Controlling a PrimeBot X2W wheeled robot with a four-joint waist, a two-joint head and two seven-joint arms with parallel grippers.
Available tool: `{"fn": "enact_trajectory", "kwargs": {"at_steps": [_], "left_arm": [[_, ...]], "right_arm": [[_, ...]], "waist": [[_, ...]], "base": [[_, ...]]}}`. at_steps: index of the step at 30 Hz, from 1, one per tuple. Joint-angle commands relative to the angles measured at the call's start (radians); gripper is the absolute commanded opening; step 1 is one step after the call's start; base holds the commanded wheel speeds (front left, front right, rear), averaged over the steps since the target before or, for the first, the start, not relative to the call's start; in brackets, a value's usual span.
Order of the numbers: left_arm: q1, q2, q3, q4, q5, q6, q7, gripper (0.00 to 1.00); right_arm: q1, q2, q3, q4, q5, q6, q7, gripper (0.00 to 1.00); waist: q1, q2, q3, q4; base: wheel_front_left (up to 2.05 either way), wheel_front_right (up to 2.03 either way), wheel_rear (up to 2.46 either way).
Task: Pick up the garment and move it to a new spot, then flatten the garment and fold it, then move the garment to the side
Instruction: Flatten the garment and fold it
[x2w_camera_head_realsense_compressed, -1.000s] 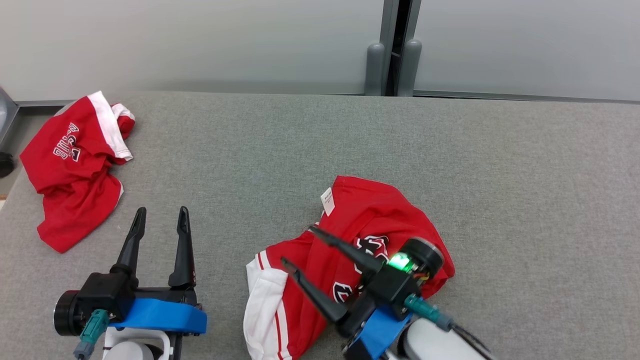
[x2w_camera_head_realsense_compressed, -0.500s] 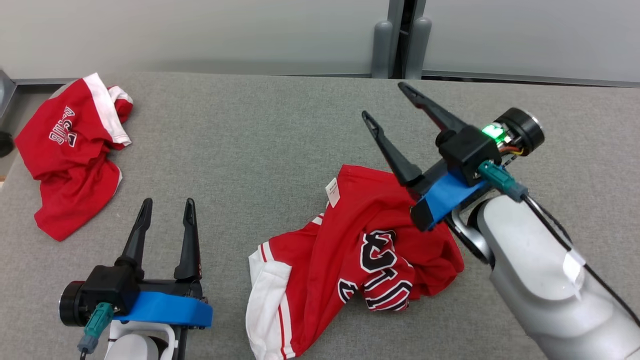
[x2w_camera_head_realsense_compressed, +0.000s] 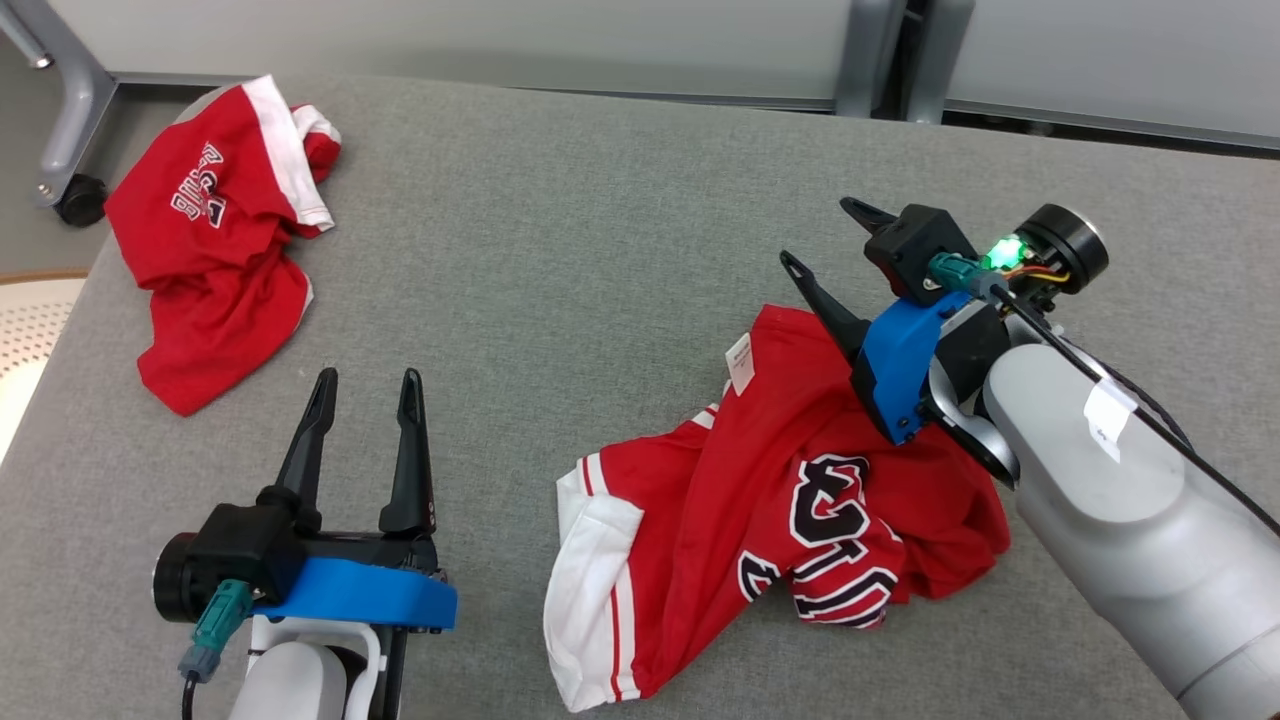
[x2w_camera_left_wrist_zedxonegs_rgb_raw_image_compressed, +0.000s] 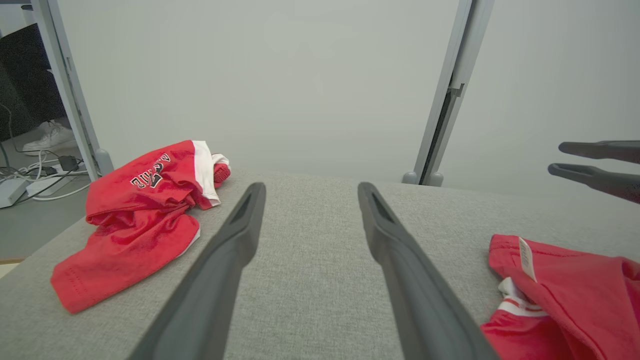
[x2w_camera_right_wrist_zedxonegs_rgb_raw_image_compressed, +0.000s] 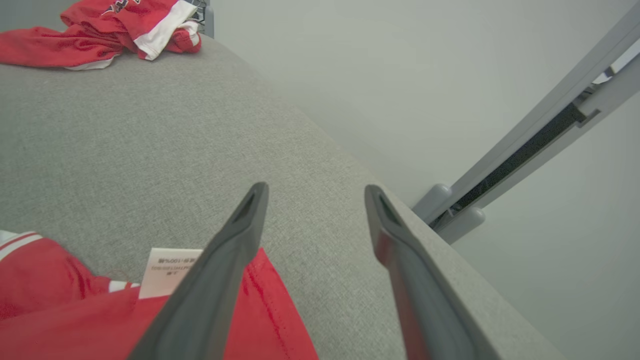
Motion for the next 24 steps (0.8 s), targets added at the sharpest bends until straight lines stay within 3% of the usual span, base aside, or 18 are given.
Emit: {"fn": "enact_trajectory", "kwargs": {"at_steps": [1, 6, 17, 18, 20, 21, 24], "left_arm": [[-0.016, 0.003, -0.004, -0.005, -0.006, 0.005, -0.003, 1.00], [-0.031, 0.003, -0.031, -0.015, -0.031, 0.023, -0.003, 1.00], [-0.042, 0.003, -0.058, -0.022, -0.057, 0.042, -0.003, 1.00], [-0.042, 0.003, -0.058, -0.021, -0.056, 0.043, -0.003, 1.00], [-0.044, 0.003, -0.055, -0.021, -0.057, 0.044, -0.003, 1.00], [-0.045, 0.003, -0.054, -0.022, -0.056, 0.045, -0.003, 1.00], [-0.048, 0.003, -0.051, -0.023, -0.056, 0.044, -0.003, 1.00]], "right_arm": [[-0.021, -0.010, 0.005, 0.016, 0.015, -0.001, -0.002, 1.00], [-0.044, -0.025, 0.086, 0.128, 0.072, 0.000, 0.011, 1.00], [-0.086, -0.041, 0.269, 0.281, 0.204, 0.000, 0.096, 1.00], [-0.084, -0.041, 0.282, 0.289, 0.221, 0.000, 0.106, 0.67], [-0.089, -0.042, 0.307, 0.299, 0.257, -0.001, 0.126, 0.30], [-0.093, -0.044, 0.321, 0.301, 0.274, -0.001, 0.136, 0.00], [-0.116, -0.057, 0.351, 0.300, 0.316, -0.001, 0.133, 0.00]], "waist": [[-0.0001, 0.0000, 0.015, 0.021], [-0.0001, 0.0000, 0.046, 0.071], [-0.0001, 0.0000, 0.074, 0.104], [-0.0001, 0.0000, 0.074, 0.105], [-0.0001, 0.0000, 0.076, 0.104], [-0.0001, 0.0000, 0.077, 0.103], [-0.0001, 0.0000, 0.080, 0.100]], "base": [[0.00, 0.00, 0.00], [0.00, 0.00, 0.00], [0.00, 0.00, 0.00], [0.00, 0.00, 0.00], [0.00, 0.00, 0.00], [0.00, 0.00, 0.00], [0.00, 0.00, 0.00]]}}
